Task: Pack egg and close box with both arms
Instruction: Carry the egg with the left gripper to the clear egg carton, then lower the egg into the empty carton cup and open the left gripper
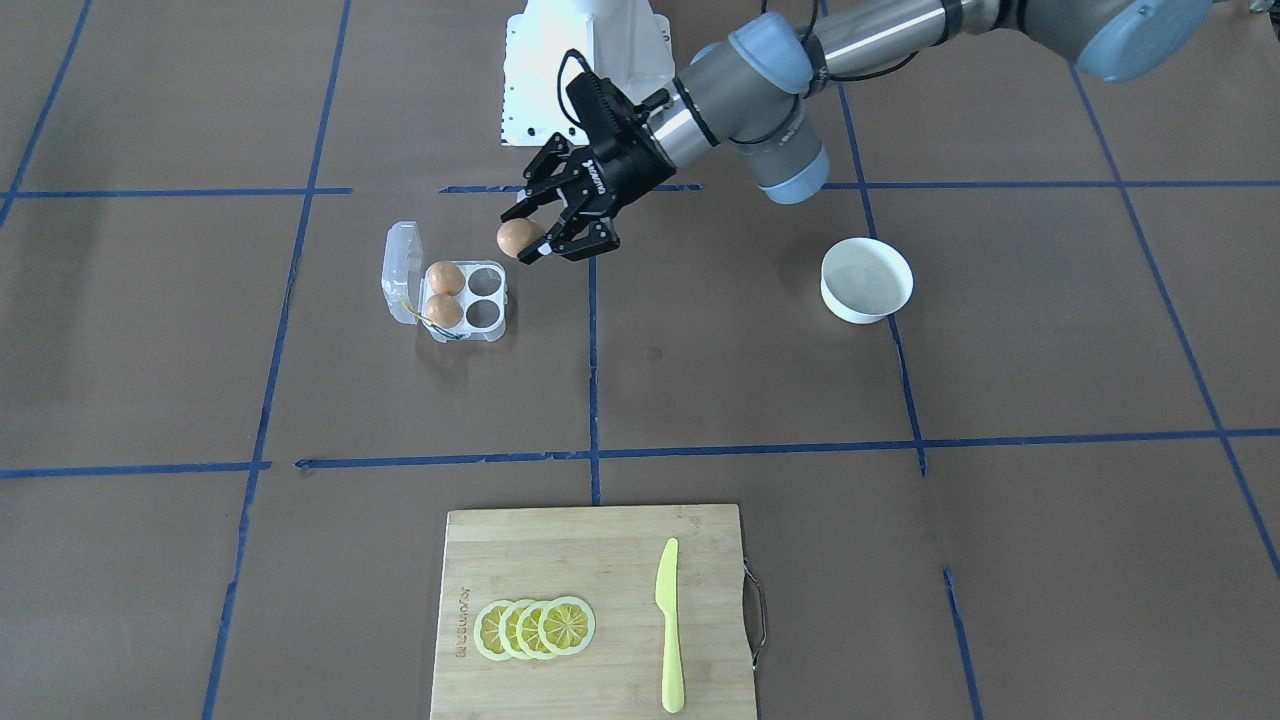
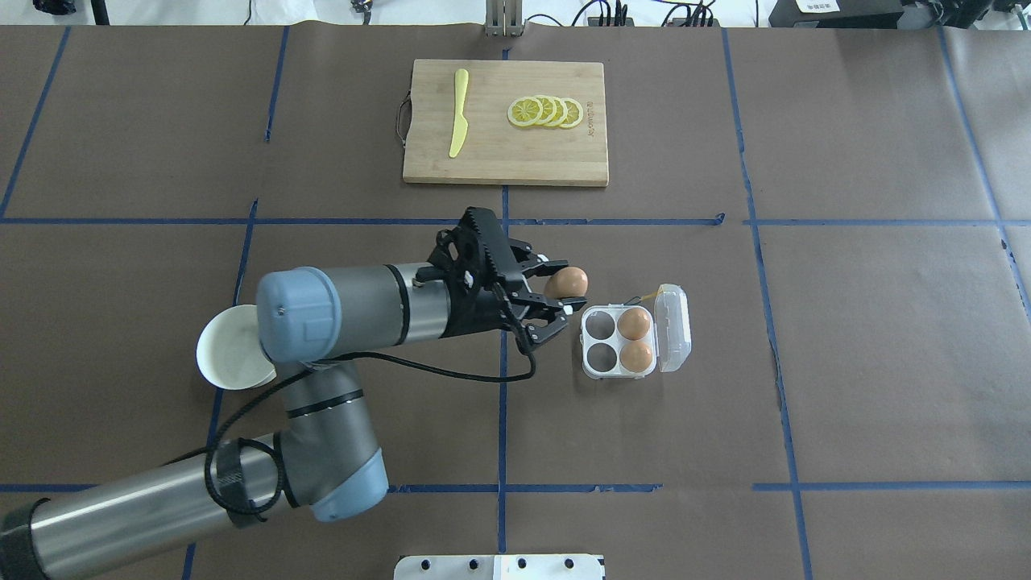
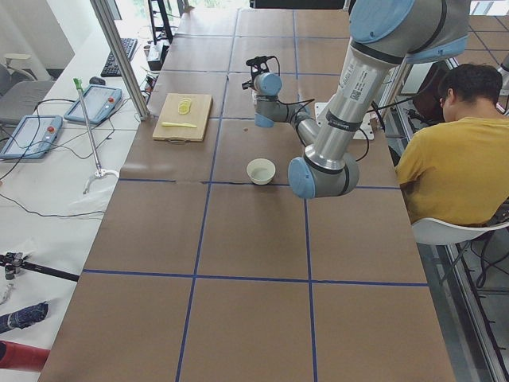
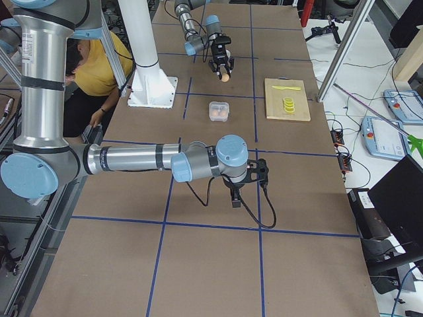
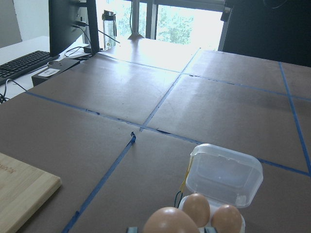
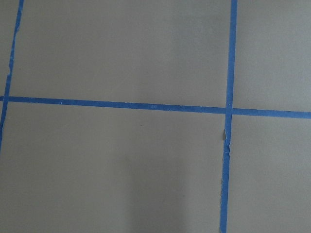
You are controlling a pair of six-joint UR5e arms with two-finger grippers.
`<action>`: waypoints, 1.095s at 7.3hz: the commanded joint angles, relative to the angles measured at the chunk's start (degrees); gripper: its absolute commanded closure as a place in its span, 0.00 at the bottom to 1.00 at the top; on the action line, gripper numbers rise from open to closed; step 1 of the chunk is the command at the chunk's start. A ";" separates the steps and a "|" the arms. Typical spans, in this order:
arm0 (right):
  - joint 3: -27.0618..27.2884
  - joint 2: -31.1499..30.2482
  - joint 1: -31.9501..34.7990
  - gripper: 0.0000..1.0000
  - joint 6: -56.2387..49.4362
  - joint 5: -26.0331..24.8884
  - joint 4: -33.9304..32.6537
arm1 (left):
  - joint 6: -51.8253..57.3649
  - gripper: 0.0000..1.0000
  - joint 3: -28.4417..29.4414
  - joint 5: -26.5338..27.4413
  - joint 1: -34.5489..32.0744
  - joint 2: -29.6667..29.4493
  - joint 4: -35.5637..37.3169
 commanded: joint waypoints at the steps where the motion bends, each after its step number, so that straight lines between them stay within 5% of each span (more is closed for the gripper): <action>1: -0.09 0.01 0.00 0.00 0.00 -0.07 0.00 | 0.19 0.89 7.00 2.79 3.41 -4.38 -0.11; 5: -0.09 0.01 0.00 0.00 0.00 -0.07 0.00 | 1.85 0.79 11.94 5.43 5.70 -6.14 -0.11; 8: 0.00 0.01 0.00 0.00 -0.09 -0.07 0.00 | 1.86 0.50 12.29 5.95 6.06 -6.14 -0.11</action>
